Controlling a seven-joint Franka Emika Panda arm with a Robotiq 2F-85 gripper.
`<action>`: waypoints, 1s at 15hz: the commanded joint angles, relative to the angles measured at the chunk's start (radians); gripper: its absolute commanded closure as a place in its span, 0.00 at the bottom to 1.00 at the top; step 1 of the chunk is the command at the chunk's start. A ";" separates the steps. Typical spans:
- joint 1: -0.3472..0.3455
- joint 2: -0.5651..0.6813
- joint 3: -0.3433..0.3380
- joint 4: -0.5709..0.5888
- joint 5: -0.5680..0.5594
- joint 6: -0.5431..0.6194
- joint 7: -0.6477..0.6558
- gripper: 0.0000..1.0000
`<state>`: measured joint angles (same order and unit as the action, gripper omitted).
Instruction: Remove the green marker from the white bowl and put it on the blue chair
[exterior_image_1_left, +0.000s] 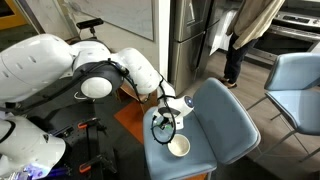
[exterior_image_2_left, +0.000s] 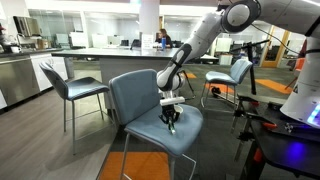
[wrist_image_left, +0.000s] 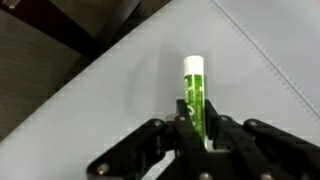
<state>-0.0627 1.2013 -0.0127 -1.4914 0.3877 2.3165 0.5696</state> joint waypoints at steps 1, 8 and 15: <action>-0.006 -0.030 0.005 -0.072 0.065 0.052 -0.012 0.95; -0.006 -0.016 0.000 -0.082 0.102 0.127 -0.013 0.47; 0.004 -0.020 -0.020 -0.077 0.089 0.132 0.006 0.00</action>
<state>-0.0688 1.1996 -0.0215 -1.5491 0.4628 2.4308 0.5717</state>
